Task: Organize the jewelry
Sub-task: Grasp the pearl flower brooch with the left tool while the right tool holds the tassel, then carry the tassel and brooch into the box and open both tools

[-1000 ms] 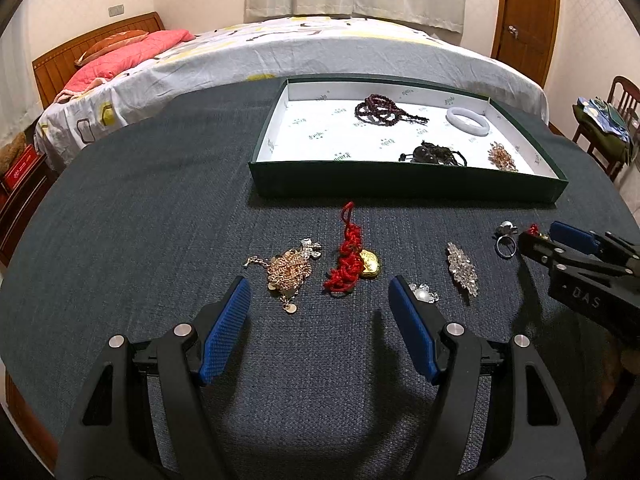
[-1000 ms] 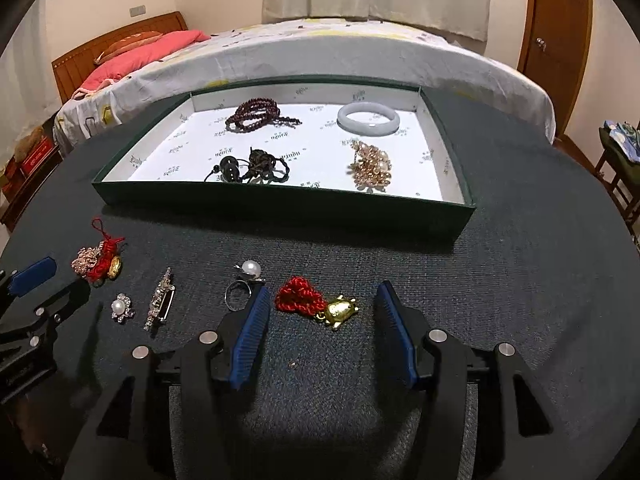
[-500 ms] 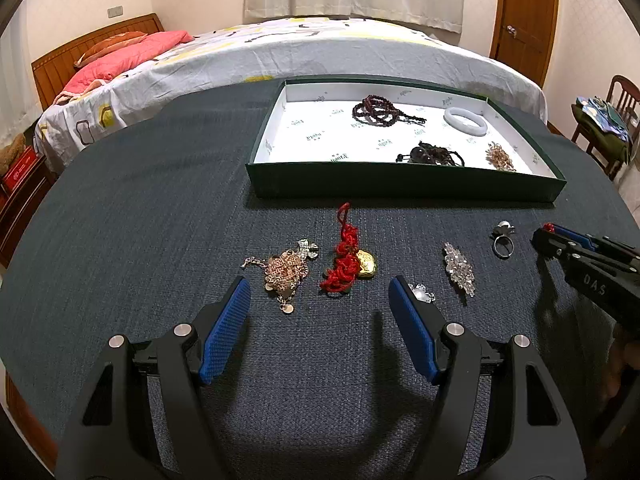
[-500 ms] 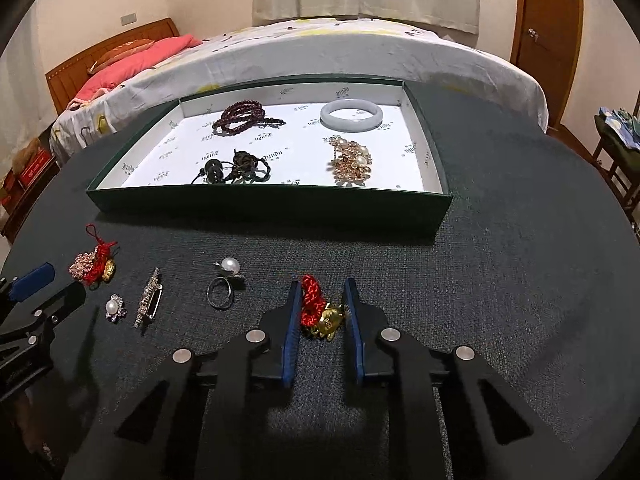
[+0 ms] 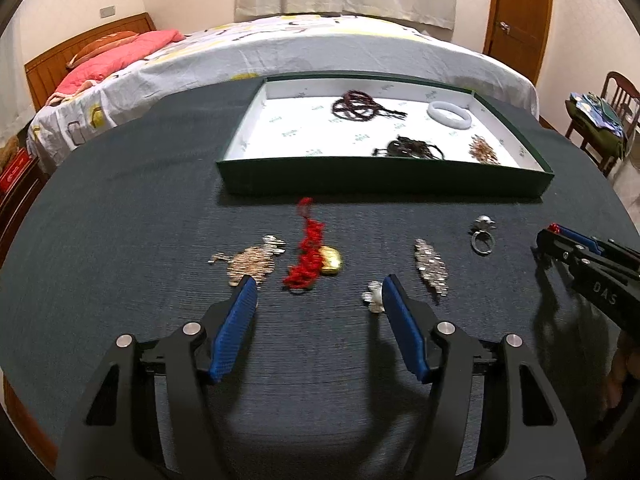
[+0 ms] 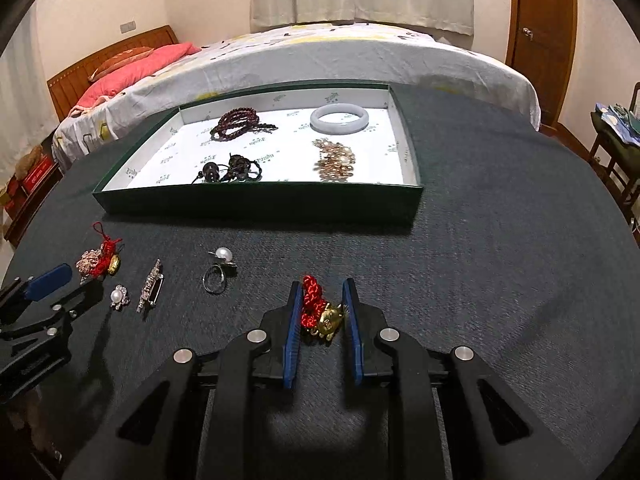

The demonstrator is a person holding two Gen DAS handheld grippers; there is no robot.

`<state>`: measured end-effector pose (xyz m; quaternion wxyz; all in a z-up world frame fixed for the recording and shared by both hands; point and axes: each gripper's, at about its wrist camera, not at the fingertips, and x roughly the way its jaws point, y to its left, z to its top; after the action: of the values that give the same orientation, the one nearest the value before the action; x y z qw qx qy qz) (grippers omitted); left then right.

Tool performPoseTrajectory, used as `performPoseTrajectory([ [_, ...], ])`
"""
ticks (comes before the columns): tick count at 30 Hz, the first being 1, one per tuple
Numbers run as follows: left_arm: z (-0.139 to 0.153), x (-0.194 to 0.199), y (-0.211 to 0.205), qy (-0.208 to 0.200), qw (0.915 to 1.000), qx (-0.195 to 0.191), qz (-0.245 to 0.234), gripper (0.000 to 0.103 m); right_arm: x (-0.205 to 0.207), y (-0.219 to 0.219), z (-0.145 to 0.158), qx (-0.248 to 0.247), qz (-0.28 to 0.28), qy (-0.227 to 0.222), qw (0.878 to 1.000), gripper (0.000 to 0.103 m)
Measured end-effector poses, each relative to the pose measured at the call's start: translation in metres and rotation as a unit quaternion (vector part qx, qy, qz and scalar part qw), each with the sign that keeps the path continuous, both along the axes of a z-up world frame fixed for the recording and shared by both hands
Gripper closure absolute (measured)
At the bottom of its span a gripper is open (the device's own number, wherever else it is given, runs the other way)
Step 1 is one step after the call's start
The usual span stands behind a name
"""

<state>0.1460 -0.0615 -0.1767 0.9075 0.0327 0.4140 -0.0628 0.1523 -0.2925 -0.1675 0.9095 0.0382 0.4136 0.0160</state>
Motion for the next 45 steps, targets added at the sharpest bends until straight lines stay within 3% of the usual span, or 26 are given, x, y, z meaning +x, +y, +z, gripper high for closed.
performPoseTrajectory([
  [9,-0.013,0.008,-0.019,0.022,0.9996,-0.003,-0.015,0.054,-0.006,-0.016,0.0,0.026,-0.008,-0.003,1.0,0.082],
  [12,-0.012,0.007,-0.022,0.02,0.9996,-0.004,-0.021,0.065,-0.007,-0.017,0.0,0.033,-0.006,-0.004,0.999,0.082],
  [14,-0.012,0.004,-0.025,0.015,0.9993,-0.003,-0.034,0.079,-0.007,-0.017,-0.001,0.037,-0.005,-0.003,0.999,0.082],
  [24,-0.01,-0.003,-0.021,0.007,0.9994,-0.004,-0.034,0.079,-0.008,-0.013,-0.001,0.042,-0.001,-0.005,0.999,0.082],
  [30,0.009,-0.008,-0.02,-0.017,0.999,-0.016,-0.037,0.079,-0.009,-0.011,0.003,0.045,0.001,-0.007,0.999,0.082],
  [37,0.034,0.0,-0.016,-0.042,0.998,-0.031,-0.036,0.079,-0.005,-0.007,0.022,0.045,0.006,-0.026,0.999,0.082],
  [45,0.057,0.034,-0.014,-0.072,0.9959,-0.042,-0.037,0.079,0.026,0.011,0.052,0.032,0.027,-0.065,0.997,0.082],
])
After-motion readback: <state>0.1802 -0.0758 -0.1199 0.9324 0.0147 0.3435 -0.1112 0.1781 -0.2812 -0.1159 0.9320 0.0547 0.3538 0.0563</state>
